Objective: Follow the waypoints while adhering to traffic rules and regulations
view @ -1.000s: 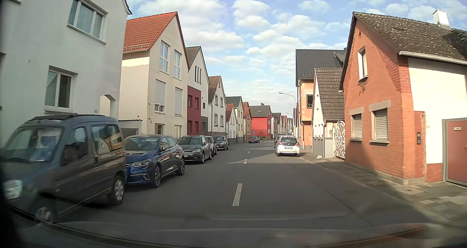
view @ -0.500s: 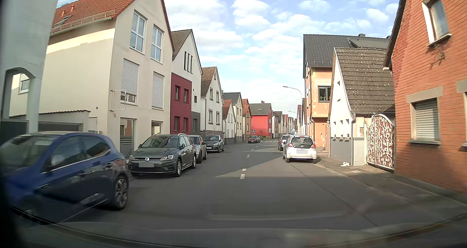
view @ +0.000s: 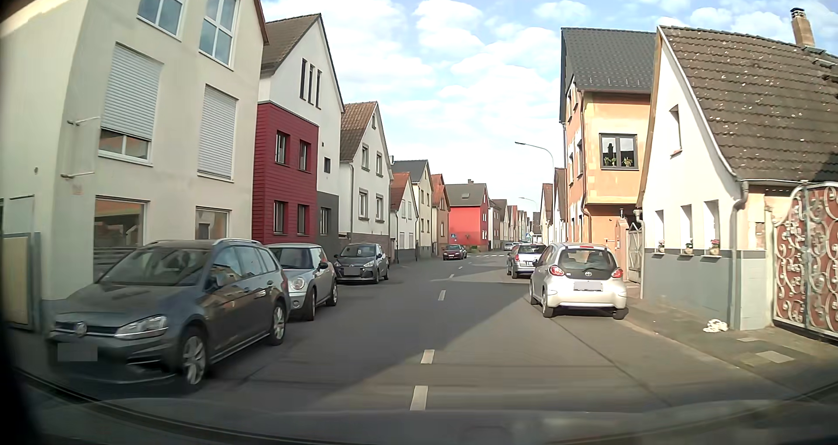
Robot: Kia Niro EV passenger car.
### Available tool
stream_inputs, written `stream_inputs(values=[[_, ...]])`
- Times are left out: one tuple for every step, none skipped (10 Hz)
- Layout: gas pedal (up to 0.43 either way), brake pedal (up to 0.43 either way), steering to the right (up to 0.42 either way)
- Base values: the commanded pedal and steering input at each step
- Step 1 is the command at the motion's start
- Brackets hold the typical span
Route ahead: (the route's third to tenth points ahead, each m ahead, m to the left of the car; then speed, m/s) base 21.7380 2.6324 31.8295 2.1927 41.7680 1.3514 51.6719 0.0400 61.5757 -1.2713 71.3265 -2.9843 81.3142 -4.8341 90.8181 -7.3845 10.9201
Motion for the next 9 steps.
stream_inputs(values=[[0.028,0.024,0.005],[0.028,0.030,0.007],[0.028,0.030,0.009],[0.028,0.024,0.011],[0.028,0.030,0.014],[0.028,0.030,0.014],[0.028,0.030,0.014],[0.020,0.030,0.015],[0.020,0.030,0.015]])
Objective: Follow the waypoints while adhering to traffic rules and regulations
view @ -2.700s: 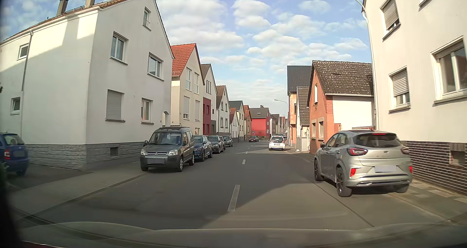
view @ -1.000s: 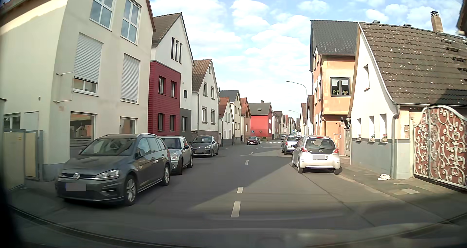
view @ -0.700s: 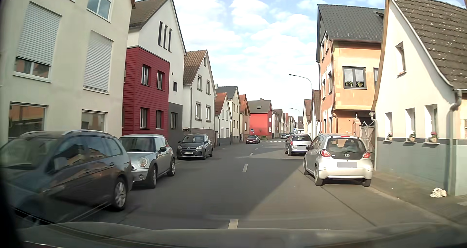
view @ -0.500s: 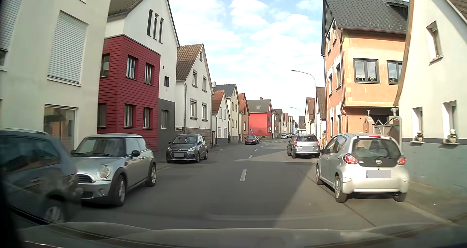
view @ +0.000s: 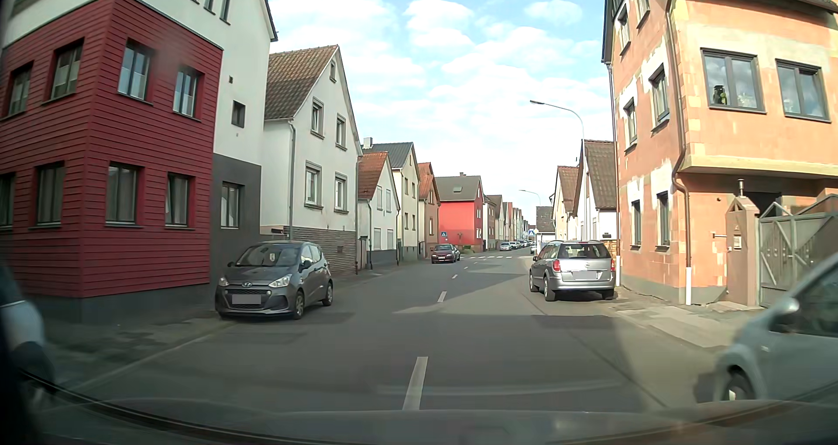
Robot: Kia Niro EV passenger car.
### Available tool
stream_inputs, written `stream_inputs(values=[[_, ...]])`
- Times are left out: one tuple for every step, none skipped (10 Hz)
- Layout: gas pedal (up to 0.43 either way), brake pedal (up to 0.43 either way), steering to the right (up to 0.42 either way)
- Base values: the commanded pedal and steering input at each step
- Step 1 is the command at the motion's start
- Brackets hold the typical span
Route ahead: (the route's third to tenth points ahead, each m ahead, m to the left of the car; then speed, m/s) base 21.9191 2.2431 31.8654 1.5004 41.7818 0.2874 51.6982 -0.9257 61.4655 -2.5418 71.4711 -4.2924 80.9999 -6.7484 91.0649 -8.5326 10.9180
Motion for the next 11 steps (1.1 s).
stream_inputs(values=[[0.020,0.030,0.015],[0.020,0.030,0.018],[0.020,0.030,0.018],[0.020,0.030,0.018],[0.020,0.030,0.019],[0.008,0.030,0.018],[0.000,0.030,0.019],[0.000,0.030,0.022],[0.000,0.030,0.022],[0.000,0.030,0.023],[0.000,0.030,0.023]])
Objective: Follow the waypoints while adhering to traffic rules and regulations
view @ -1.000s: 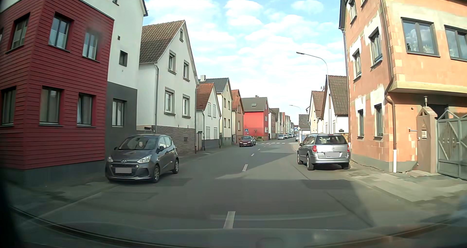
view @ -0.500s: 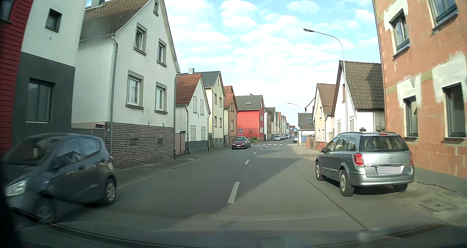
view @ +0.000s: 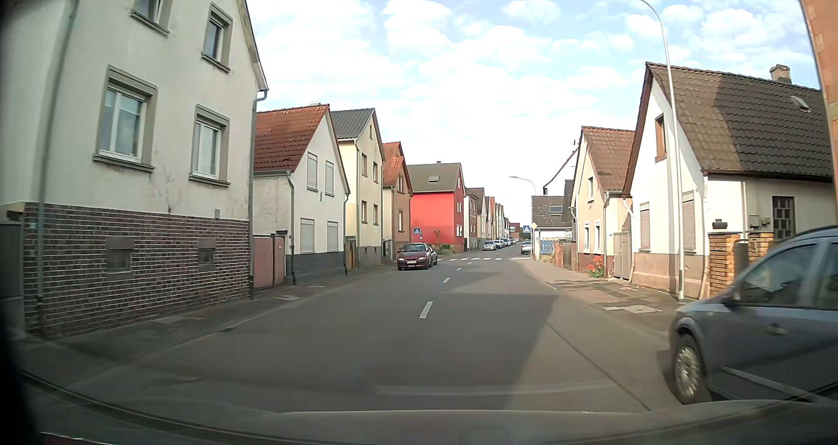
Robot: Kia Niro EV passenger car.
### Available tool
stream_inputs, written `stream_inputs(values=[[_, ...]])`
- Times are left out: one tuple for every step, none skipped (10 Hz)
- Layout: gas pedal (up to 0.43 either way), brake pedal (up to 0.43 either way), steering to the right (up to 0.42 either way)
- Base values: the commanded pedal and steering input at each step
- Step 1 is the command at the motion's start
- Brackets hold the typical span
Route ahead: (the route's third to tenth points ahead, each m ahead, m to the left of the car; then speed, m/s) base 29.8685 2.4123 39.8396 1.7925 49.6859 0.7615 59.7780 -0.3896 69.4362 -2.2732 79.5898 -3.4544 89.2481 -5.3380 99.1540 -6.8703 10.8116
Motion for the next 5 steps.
stream_inputs(values=[[0.000,0.030,0.023],[0.000,0.030,0.023],[0.000,0.030,0.023],[0.000,0.030,0.023],[0.000,0.030,0.023]])
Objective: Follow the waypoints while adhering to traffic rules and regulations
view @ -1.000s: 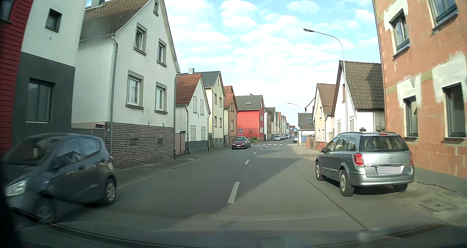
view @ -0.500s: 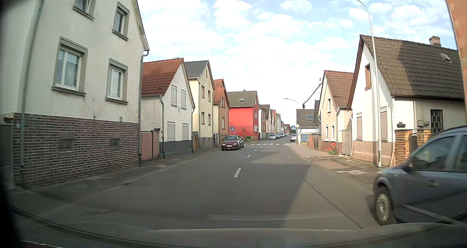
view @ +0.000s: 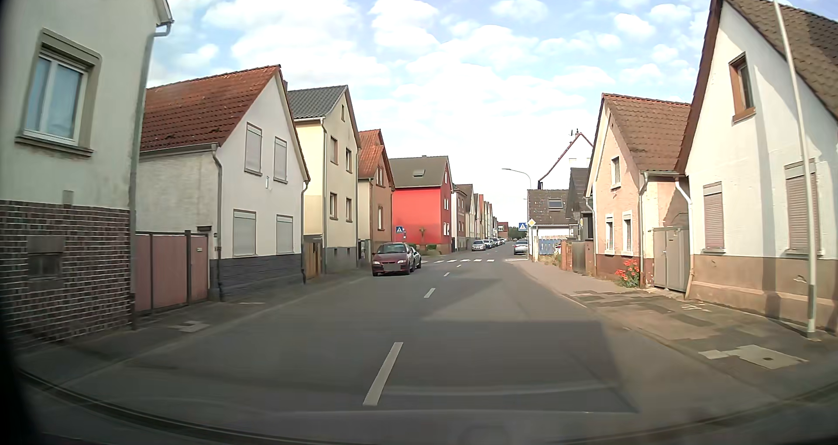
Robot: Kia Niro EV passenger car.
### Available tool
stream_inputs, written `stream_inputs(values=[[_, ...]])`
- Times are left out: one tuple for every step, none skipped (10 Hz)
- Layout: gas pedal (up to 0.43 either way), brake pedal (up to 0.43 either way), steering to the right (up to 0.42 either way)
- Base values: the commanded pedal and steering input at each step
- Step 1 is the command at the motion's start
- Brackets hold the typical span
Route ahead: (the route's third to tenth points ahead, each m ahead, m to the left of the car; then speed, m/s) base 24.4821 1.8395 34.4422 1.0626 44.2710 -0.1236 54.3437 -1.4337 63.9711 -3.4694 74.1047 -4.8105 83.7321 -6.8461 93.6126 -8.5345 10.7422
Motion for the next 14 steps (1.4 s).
stream_inputs(values=[[0.000,0.030,0.023],[0.000,0.030,0.023],[0.000,0.030,0.023],[0.000,0.030,0.023],[0.000,0.024,0.023],[0.000,0.030,0.023],[0.000,0.030,0.021],[0.000,0.030,0.017],[0.000,0.030,0.016],[0.000,0.030,0.014],[0.000,0.030,0.012],[0.000,0.030,0.011],[0.000,0.030,0.011],[0.000,0.030,0.012]])
